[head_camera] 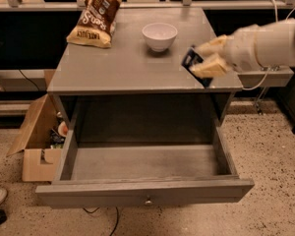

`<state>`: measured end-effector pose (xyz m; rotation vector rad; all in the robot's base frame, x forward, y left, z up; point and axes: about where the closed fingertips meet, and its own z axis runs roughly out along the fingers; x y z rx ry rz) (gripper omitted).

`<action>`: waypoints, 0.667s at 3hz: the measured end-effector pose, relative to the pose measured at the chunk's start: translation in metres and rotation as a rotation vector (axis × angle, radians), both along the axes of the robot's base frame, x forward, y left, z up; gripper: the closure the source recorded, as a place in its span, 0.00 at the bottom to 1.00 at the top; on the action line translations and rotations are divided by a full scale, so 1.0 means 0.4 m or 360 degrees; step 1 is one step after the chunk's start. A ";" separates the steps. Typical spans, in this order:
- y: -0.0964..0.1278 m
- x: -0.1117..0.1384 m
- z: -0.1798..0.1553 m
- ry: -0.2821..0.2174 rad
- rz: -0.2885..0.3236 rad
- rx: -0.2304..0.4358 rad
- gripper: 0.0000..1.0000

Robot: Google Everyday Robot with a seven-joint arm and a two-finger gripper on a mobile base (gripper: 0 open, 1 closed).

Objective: Pick rxbar blueberry from top drawer and place on counter

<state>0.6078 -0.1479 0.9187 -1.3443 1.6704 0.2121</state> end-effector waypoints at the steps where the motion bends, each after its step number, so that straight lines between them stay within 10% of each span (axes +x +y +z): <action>1: 0.033 0.106 0.035 0.0018 -0.0099 0.0034 1.00; 2: 0.033 0.106 0.034 0.0017 -0.0098 0.0032 1.00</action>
Offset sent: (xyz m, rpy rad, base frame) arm 0.0361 0.0062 0.0119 0.0111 0.0008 -0.0550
